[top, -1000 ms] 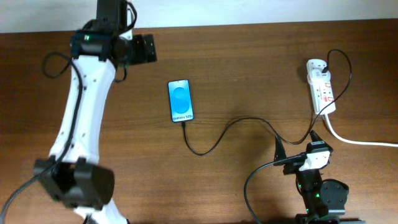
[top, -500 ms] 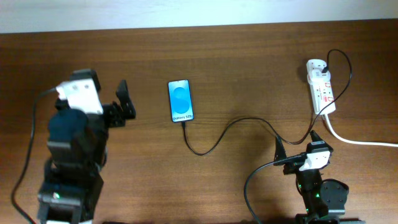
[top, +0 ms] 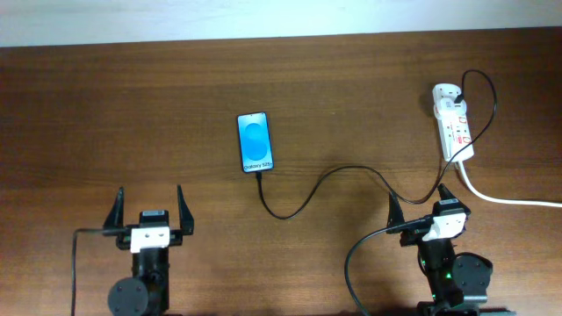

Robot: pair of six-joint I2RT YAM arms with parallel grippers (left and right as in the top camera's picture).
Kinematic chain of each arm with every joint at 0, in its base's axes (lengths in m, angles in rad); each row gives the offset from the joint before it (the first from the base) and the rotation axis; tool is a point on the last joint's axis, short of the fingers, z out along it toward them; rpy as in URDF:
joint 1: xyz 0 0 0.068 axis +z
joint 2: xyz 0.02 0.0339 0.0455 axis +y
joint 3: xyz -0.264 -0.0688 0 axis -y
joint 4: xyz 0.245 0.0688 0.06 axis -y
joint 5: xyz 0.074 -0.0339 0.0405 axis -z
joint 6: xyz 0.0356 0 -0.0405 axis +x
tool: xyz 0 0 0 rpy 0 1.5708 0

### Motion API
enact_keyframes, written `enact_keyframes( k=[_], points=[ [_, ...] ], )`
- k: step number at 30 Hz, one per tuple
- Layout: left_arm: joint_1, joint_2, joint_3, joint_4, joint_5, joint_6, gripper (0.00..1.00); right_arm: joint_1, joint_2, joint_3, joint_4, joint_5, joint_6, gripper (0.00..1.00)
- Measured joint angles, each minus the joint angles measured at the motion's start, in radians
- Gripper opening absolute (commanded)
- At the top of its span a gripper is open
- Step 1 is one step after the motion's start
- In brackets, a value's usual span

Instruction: Plug charger to phone and switch on socket

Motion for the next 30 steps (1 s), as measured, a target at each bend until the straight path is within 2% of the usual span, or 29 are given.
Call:
enact_keyframes(
  k=[6, 8, 30],
  points=[
    [0.039, -0.069, -0.061, -0.075, 0.008, 0.011, 0.99, 0.000, 0.000, 0.000, 0.000, 0.000, 0.000, 0.98],
    [0.039, -0.069, -0.084, -0.148, 0.016, 0.011, 0.99, 0.000, 0.000, 0.000, 0.000, 0.000, 0.001, 0.98],
    [0.039, -0.069, -0.087, -0.149, 0.023, 0.011, 0.99, 0.000, 0.000, 0.000, 0.000, 0.000, 0.000, 0.98]
  ],
)
